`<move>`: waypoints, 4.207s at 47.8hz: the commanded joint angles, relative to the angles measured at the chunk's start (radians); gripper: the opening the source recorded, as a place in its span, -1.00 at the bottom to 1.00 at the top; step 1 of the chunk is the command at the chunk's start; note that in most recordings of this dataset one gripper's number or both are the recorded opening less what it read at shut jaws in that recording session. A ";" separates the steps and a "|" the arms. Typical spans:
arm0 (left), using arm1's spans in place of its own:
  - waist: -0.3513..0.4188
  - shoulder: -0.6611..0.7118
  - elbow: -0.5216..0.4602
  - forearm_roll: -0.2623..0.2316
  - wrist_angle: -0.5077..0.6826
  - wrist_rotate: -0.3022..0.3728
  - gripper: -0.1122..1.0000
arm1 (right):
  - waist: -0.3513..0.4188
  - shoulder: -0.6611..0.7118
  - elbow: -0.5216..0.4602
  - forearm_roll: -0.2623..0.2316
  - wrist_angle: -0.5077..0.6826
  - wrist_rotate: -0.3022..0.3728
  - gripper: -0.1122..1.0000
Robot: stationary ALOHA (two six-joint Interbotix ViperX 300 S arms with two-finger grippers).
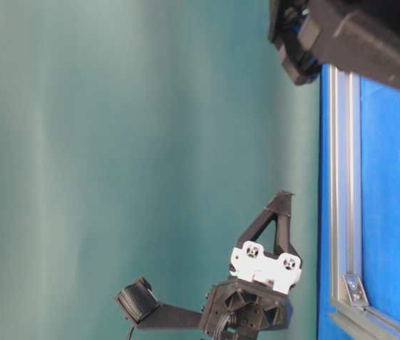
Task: Insert the wire through the string loop located in the center.
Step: 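Lower the right gripper toward the black USB cable plug on the table, then close the right gripper on the cable just behind the USB plug, then lift the USB cable with the right gripper and hold it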
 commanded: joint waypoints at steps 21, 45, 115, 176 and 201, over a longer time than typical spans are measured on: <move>0.000 -0.028 -0.008 0.005 -0.005 0.003 -0.80 | 0.021 0.044 -0.080 0.032 0.074 0.015 0.70; 0.000 -0.028 -0.008 0.005 -0.002 0.003 -0.80 | 0.025 0.189 -0.127 0.086 0.067 0.023 0.70; 0.000 -0.029 -0.002 0.006 0.006 0.003 -0.80 | 0.026 0.181 -0.144 0.097 0.124 0.023 -0.85; -0.002 -0.031 0.003 0.006 0.006 0.002 -0.80 | 0.029 -0.049 -0.141 0.095 0.333 0.018 -0.85; -0.002 -0.031 0.003 0.006 0.006 0.002 -0.80 | 0.029 -0.049 -0.141 0.095 0.333 0.018 -0.85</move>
